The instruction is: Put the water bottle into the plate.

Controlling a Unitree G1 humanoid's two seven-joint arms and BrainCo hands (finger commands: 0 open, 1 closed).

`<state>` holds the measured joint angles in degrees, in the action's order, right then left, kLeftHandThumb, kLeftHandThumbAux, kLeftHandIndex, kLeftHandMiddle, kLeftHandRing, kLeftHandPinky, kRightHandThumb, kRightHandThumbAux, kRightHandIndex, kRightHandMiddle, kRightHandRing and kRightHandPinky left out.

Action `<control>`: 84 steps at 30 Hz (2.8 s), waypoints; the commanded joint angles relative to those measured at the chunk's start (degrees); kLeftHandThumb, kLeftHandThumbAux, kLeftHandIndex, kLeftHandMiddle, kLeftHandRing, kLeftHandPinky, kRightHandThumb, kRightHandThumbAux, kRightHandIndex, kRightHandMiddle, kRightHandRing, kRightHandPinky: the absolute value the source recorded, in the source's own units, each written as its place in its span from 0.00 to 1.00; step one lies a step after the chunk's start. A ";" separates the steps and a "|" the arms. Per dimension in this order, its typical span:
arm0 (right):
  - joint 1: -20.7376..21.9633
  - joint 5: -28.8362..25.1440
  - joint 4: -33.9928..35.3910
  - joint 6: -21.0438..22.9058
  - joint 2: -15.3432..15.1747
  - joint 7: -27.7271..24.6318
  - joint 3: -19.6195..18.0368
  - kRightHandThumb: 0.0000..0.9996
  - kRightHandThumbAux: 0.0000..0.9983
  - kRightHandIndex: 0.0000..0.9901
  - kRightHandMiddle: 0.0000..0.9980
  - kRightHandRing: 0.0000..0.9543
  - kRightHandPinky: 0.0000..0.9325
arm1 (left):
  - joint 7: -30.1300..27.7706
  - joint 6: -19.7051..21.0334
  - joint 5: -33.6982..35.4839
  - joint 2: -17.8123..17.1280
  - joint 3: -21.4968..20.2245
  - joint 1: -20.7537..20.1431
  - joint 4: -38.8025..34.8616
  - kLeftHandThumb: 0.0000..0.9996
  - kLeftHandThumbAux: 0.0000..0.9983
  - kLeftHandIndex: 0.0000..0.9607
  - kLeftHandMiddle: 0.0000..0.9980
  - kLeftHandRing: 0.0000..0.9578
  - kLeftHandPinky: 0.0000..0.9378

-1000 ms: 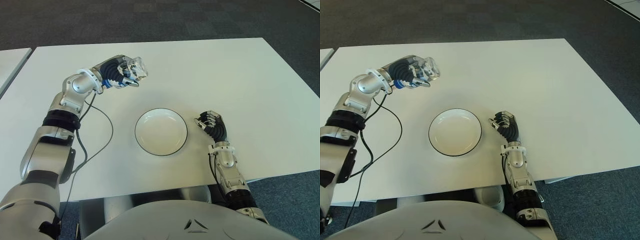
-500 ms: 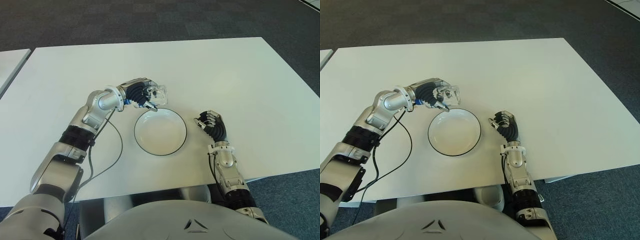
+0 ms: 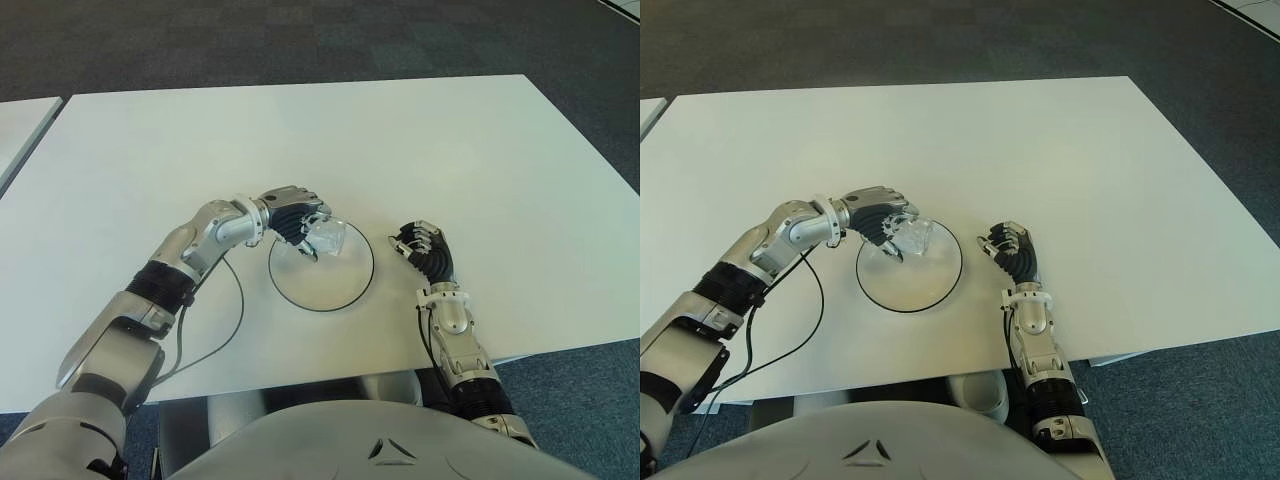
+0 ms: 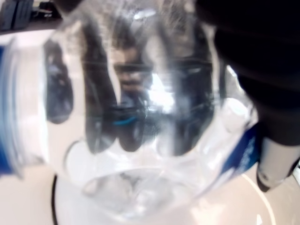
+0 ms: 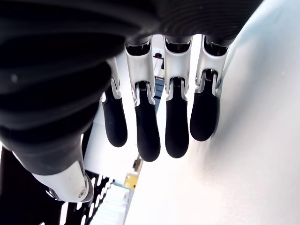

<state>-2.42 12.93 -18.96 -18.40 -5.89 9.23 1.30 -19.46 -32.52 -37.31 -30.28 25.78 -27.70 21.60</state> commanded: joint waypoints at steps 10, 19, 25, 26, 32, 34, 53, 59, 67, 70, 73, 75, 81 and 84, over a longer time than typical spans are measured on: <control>-0.83 -0.61 -0.34 1.34 -0.23 -0.81 -0.15 0.71 0.73 0.43 0.52 0.53 0.54 | 22.57 -7.48 -18.62 -1.32 6.97 -0.59 6.32 0.75 0.70 0.46 0.88 0.92 0.94; -0.75 -0.37 -0.47 0.87 -0.25 -0.30 -0.15 0.71 0.73 0.43 0.53 0.53 0.54 | 42.69 -4.21 -33.90 -2.48 14.95 -3.42 10.61 0.74 0.70 0.46 0.87 0.91 0.93; -0.57 -0.45 -1.07 0.70 -0.24 -0.26 -0.10 0.71 0.73 0.43 0.52 0.53 0.54 | 49.47 -1.25 -38.06 -2.11 18.89 -4.30 14.92 0.78 0.69 0.46 0.71 0.82 0.81; -0.58 -0.43 -1.05 0.58 -0.20 -0.22 -0.07 0.71 0.73 0.43 0.52 0.53 0.54 | 49.84 -0.87 -38.23 -2.04 19.42 -4.39 15.46 0.79 0.68 0.46 0.66 0.80 0.79; -0.41 -0.30 -1.13 0.30 -0.23 -0.26 0.09 0.71 0.73 0.43 0.52 0.53 0.55 | 52.91 -0.28 -38.08 -2.00 22.19 -5.26 17.57 0.83 0.67 0.41 0.58 0.68 0.67; -0.34 -0.32 -1.22 0.29 -0.27 -0.32 0.11 0.71 0.73 0.43 0.52 0.53 0.55 | 53.61 0.02 -38.01 -2.17 22.92 -5.28 17.66 0.83 0.67 0.40 0.57 0.65 0.63; -0.27 -1.19 -1.13 0.68 -0.30 -1.16 -0.05 0.71 0.73 0.43 0.52 0.53 0.54 | 39.27 -1.95 -32.56 -3.21 24.69 -6.17 15.63 0.11 0.56 0.00 0.00 0.00 0.00; -0.20 -0.92 -1.21 0.48 -0.34 -0.98 0.07 0.71 0.73 0.43 0.52 0.53 0.54 | 42.20 -1.92 -31.78 -3.62 24.10 -4.96 15.01 0.10 0.54 0.00 0.00 0.00 0.00; -0.18 -0.37 -1.20 0.97 -0.37 -0.45 0.12 0.71 0.73 0.43 0.52 0.53 0.53 | 44.52 -2.00 -31.89 -3.37 24.49 -4.62 15.63 0.12 0.42 0.00 0.00 0.00 0.00; -0.21 -0.48 -1.17 0.99 -0.33 -0.46 0.07 0.71 0.73 0.43 0.52 0.53 0.53 | 44.07 -2.42 -31.48 -3.23 24.53 -4.73 15.77 0.13 0.38 0.00 0.00 0.00 0.00; -0.22 -0.55 -1.15 0.93 -0.24 -0.47 0.10 0.71 0.73 0.43 0.52 0.53 0.53 | 44.01 -2.79 -31.28 -3.12 24.50 -4.82 16.08 0.13 0.36 0.00 0.00 0.00 0.00; -0.24 -0.60 -1.10 0.90 -0.20 -0.48 0.09 0.71 0.73 0.43 0.52 0.53 0.54 | 44.21 -3.09 -31.23 -2.94 24.49 -4.90 16.38 0.13 0.33 0.00 0.00 0.00 0.00; -0.29 -0.52 -0.98 1.18 -0.18 -0.45 0.12 0.71 0.73 0.43 0.52 0.53 0.55 | 45.79 -4.12 -31.34 -2.63 24.53 -5.17 17.30 0.15 0.29 0.00 0.00 0.00 0.00; -0.29 -0.46 -0.99 1.33 -0.18 -0.42 0.12 0.71 0.73 0.43 0.52 0.54 0.55 | 46.42 -4.33 -31.48 -2.54 24.62 -5.27 17.63 0.16 0.27 0.00 0.00 0.00 0.00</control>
<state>-2.25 12.30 -19.34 -18.26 -6.25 8.73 1.19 27.74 -35.88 -67.38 -32.91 48.34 -34.85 37.40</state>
